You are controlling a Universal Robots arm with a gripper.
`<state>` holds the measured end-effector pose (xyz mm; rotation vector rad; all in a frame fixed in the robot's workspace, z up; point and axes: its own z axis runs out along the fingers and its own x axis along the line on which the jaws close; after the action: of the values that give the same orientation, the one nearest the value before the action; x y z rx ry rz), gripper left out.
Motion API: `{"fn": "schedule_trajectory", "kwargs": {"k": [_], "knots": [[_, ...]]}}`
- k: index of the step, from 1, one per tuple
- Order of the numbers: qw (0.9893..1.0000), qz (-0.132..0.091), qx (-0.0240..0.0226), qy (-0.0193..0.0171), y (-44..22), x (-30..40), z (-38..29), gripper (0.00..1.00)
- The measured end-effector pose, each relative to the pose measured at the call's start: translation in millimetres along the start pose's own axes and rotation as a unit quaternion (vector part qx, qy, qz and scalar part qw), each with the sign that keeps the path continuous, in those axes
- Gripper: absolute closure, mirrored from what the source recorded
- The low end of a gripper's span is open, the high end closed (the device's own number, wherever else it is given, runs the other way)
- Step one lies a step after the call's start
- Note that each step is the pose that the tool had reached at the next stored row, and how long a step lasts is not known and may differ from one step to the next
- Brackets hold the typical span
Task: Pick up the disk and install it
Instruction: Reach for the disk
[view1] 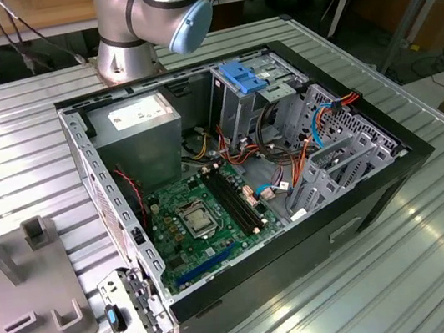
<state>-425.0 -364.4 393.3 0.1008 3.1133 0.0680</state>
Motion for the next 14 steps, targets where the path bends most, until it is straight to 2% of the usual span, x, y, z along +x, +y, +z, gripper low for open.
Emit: {"fn": "schedule_trajectory", "kwargs": {"k": [4, 6, 8, 9, 14], "knots": [[1.0, 0.0, 0.0, 0.0, -9.1, 11.2, -0.7, 0.89], [1.0, 0.0, 0.0, 0.0, -19.3, 22.0, -1.4, 0.89], [1.0, 0.0, 0.0, 0.0, -25.6, 33.9, -1.9, 0.89], [1.0, 0.0, 0.0, 0.0, -27.4, 36.7, -2.2, 0.89], [1.0, 0.0, 0.0, 0.0, -28.1, 37.7, -2.2, 0.89]]}}
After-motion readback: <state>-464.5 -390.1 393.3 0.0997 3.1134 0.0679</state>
